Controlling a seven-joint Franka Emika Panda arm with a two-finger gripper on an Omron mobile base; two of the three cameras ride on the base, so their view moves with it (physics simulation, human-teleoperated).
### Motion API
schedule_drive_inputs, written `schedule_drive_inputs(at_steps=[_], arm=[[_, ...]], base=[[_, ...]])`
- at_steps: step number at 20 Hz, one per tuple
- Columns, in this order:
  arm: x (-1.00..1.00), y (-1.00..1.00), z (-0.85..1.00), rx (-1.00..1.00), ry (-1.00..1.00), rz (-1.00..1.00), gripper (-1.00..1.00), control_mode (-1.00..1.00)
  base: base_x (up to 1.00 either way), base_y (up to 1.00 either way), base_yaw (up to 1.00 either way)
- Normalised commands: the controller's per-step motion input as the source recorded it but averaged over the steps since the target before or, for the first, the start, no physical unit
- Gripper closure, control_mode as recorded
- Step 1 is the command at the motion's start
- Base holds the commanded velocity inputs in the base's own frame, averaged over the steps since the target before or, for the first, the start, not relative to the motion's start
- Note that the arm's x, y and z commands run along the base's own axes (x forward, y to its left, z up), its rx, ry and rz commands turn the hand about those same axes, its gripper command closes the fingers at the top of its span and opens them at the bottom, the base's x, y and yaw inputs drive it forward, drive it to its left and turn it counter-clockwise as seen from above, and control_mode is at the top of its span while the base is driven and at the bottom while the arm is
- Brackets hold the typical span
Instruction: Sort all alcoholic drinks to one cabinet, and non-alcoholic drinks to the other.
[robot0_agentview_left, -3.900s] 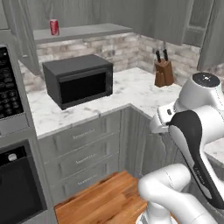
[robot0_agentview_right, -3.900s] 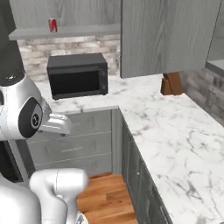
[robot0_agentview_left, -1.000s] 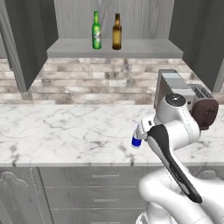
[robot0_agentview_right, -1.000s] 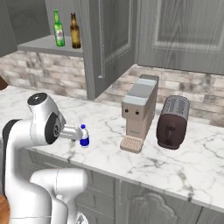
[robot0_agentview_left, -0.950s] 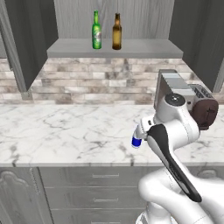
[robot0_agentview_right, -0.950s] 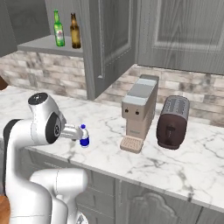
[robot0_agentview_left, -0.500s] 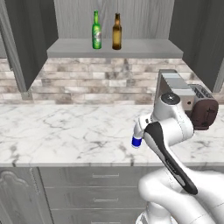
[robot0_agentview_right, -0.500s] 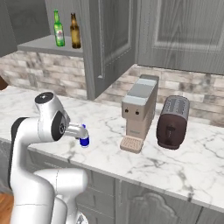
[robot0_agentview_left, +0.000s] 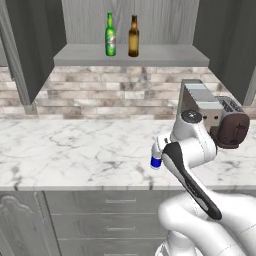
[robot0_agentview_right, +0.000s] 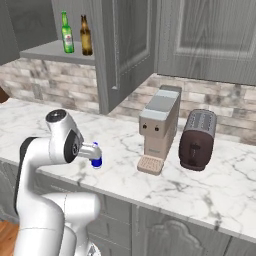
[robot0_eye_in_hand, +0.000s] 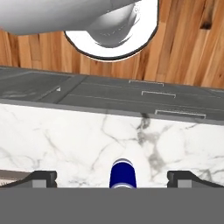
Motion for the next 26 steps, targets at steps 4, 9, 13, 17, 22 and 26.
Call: schedule_drive_inputs(at_steps=[4,9,13,17,22,26], arm=[[0.23,0.00,-0.09,0.00,0.00,0.00,-1.00,-1.00],[0.30,0.00,-0.13,0.00,0.00,0.00,-1.00,-1.00],[0.27,0.00,-0.13,0.00,0.00,0.00,-1.00,-1.00],[0.21,0.00,-0.09,0.00,0.00,0.00,-1.00,-1.00],[0.20,0.00,-0.08,0.00,0.00,0.00,-1.00,-1.00],[0.23,0.00,-0.16,0.00,0.00,0.00,-1.00,-1.00]], base=[[0.00,0.00,0.00],[0.00,0.00,0.00],[0.00,0.00,0.00],[0.00,0.00,0.00],[0.00,0.00,0.00],[0.00,0.00,0.00]])
